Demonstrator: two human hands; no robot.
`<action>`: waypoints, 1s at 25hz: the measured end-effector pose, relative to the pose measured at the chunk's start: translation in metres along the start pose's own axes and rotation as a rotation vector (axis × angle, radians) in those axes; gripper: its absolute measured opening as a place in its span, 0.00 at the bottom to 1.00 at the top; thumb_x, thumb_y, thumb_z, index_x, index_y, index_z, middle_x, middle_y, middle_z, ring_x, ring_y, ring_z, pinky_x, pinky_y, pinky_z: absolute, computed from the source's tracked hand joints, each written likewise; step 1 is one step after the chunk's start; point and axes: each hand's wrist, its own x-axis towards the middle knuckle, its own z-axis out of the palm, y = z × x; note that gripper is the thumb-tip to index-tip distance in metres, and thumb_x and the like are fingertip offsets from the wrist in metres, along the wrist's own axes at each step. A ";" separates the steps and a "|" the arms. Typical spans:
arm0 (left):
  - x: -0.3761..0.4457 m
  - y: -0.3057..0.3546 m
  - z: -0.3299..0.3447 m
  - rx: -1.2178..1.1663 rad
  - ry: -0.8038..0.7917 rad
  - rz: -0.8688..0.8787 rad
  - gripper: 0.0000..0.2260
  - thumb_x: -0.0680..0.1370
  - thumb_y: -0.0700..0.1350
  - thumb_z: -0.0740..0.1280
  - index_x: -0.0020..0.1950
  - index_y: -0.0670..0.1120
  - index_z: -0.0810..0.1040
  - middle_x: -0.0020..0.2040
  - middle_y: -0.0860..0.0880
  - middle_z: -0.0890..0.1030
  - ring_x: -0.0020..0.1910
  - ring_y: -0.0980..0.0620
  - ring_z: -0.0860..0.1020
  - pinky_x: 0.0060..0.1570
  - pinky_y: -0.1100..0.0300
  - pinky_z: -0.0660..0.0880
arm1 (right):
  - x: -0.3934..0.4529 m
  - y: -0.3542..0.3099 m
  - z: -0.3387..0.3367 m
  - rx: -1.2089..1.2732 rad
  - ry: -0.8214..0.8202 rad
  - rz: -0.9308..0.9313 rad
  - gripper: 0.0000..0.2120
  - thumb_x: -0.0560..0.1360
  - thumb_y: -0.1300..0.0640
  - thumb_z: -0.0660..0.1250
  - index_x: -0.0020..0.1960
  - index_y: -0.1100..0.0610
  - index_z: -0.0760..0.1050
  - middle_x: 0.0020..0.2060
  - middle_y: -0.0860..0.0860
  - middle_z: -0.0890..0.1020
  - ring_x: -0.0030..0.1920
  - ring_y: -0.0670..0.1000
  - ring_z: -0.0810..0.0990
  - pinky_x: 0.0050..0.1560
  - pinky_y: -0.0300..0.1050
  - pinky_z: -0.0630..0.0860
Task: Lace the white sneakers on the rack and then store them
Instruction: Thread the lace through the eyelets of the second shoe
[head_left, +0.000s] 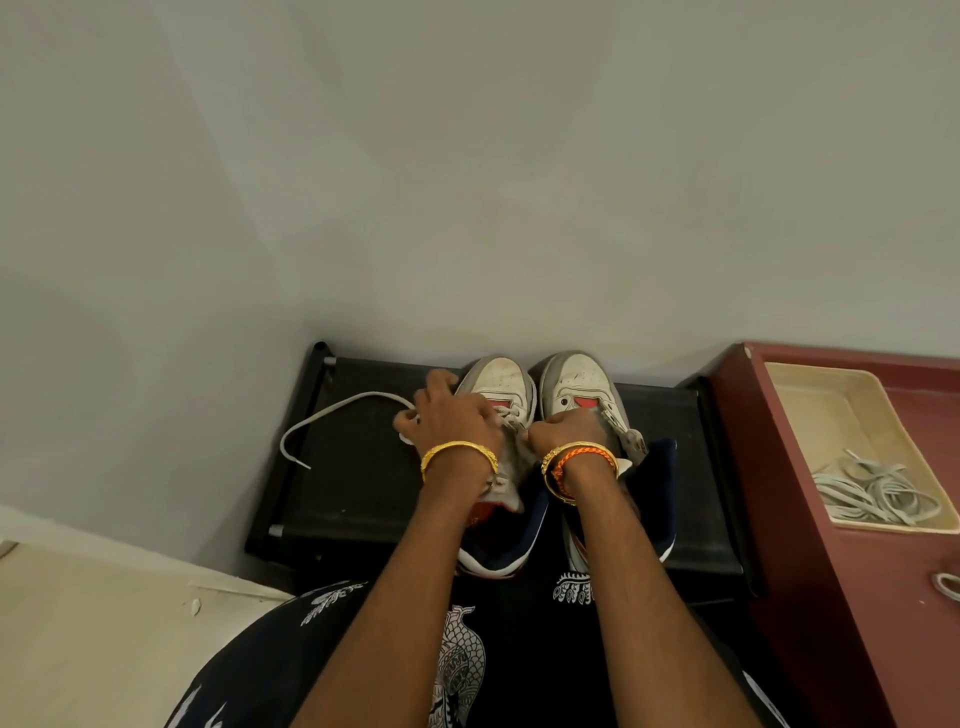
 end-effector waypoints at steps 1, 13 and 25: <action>0.000 -0.005 -0.006 -0.132 0.067 -0.057 0.03 0.73 0.47 0.70 0.45 0.53 0.82 0.65 0.51 0.65 0.65 0.50 0.65 0.65 0.47 0.57 | 0.000 0.000 0.000 0.009 0.003 0.003 0.06 0.71 0.61 0.66 0.36 0.62 0.77 0.27 0.53 0.74 0.34 0.53 0.73 0.37 0.41 0.69; 0.010 -0.029 -0.030 -0.537 0.326 -0.244 0.19 0.73 0.44 0.69 0.62 0.49 0.70 0.63 0.43 0.70 0.63 0.43 0.72 0.57 0.49 0.71 | -0.002 0.001 -0.001 0.012 -0.009 -0.012 0.08 0.73 0.58 0.67 0.42 0.64 0.78 0.35 0.55 0.76 0.40 0.55 0.75 0.41 0.43 0.70; 0.003 0.006 0.009 0.036 -0.032 -0.003 0.11 0.73 0.42 0.70 0.55 0.46 0.81 0.70 0.48 0.61 0.69 0.46 0.63 0.69 0.45 0.60 | 0.001 0.000 0.003 0.010 0.025 0.008 0.06 0.71 0.60 0.65 0.38 0.62 0.76 0.32 0.54 0.75 0.37 0.54 0.74 0.40 0.43 0.72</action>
